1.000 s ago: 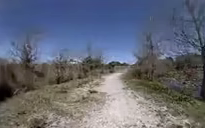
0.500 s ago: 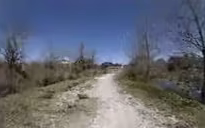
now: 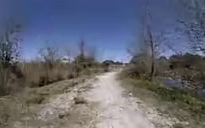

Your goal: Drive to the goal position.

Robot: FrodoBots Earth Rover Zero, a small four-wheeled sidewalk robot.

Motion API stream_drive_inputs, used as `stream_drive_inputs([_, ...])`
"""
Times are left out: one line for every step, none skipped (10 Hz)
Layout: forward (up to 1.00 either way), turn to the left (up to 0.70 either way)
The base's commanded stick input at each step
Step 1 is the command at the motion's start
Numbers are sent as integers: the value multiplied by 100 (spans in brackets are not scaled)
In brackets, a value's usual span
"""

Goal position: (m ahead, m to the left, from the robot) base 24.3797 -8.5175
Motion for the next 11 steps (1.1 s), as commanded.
stream_drive_inputs([70,0])
stream_drive_inputs([70,0])
stream_drive_inputs([70,0])
stream_drive_inputs([70,0])
stream_drive_inputs([70,0])
stream_drive_inputs([70,0])
stream_drive_inputs([70,0])
stream_drive_inputs([70,0])
stream_drive_inputs([70,0])
stream_drive_inputs([70,0])
stream_drive_inputs([70,0])
